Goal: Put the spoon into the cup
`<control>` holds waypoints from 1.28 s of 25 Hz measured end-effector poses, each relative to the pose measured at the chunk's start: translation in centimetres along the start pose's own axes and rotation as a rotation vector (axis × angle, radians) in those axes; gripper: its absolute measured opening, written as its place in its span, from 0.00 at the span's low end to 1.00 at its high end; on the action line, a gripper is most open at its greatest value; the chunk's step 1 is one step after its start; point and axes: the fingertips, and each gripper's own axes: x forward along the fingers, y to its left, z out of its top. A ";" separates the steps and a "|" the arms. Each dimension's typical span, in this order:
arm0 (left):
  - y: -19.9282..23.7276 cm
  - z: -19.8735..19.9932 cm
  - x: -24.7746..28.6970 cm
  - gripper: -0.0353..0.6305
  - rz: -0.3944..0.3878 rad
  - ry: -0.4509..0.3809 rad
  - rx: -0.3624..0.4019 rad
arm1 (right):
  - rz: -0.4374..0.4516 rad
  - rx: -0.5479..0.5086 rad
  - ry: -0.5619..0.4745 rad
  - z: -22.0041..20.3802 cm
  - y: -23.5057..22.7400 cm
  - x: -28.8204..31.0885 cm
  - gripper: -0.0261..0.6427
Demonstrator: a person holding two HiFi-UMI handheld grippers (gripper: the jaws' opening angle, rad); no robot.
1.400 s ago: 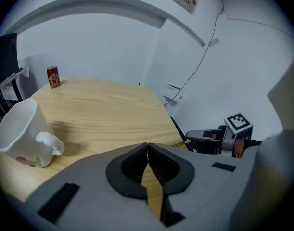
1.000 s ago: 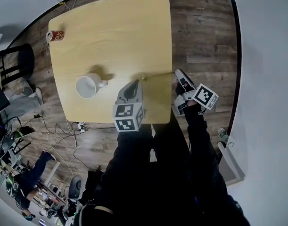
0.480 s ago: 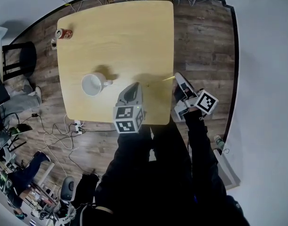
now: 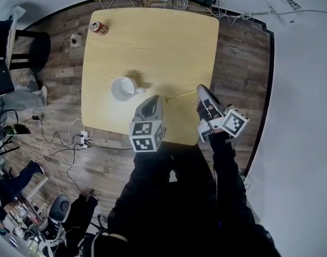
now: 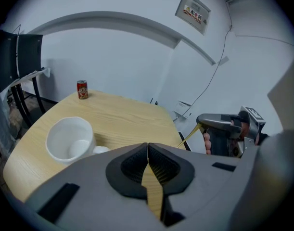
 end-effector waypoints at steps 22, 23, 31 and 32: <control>15.9 1.4 -5.9 0.11 0.139 -0.046 -0.149 | -0.010 -0.175 0.129 -8.7 7.6 17.3 0.07; 16.5 1.2 -5.9 0.10 0.141 -0.042 -0.153 | -0.023 -0.183 0.139 -9.3 7.3 17.8 0.07; 19.2 0.2 -5.4 0.11 0.148 -0.008 -0.168 | -0.086 -0.211 0.196 -12.2 5.2 19.9 0.07; 19.4 0.1 -5.4 0.10 0.148 -0.005 -0.169 | -0.092 -0.214 0.201 -12.5 5.0 20.0 0.07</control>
